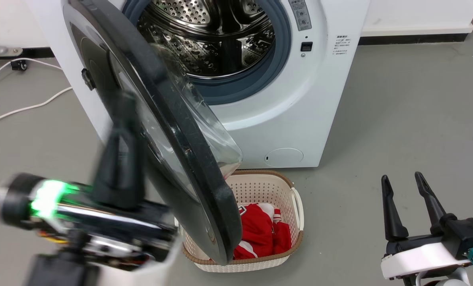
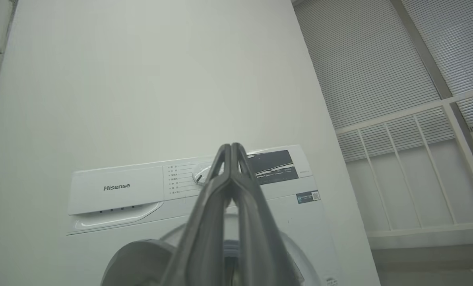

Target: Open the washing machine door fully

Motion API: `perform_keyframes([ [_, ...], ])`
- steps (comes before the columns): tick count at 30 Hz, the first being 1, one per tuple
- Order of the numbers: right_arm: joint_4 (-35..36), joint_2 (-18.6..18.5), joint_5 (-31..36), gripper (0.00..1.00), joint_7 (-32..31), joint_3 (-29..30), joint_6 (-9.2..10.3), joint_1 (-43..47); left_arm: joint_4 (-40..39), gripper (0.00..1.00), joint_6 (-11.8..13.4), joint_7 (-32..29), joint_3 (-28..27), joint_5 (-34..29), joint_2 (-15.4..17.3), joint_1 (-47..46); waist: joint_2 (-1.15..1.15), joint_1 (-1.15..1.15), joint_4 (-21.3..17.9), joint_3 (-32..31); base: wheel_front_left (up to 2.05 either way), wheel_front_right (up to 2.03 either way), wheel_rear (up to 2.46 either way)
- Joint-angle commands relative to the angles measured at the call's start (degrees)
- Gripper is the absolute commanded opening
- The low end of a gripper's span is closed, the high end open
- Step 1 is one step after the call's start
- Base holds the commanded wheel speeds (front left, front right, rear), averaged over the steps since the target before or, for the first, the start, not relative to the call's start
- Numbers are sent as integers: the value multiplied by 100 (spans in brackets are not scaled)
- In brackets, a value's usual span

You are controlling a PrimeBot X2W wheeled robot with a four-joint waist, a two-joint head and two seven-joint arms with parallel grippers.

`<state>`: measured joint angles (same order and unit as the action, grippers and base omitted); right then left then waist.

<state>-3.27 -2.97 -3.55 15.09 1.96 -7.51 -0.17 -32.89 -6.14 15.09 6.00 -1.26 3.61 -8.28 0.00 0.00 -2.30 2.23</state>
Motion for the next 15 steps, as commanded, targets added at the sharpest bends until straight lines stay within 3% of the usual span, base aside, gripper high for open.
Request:
perform_keyframes([
  [1,-22,18,-9,100,11,1,4,-34,139,0,-42,10,288,51,36,199,0,0,-17,-22,0,0,0],
  [6,-59,18,-36,100,11,-4,4,14,742,0,-114,-117,1177,342,129,580,0,0,-43,-64,0,0,0],
  [15,-114,18,-134,100,11,-52,4,37,2165,0,-137,-1038,2447,1001,402,950,0,0,-43,-8,0,0,0],
])
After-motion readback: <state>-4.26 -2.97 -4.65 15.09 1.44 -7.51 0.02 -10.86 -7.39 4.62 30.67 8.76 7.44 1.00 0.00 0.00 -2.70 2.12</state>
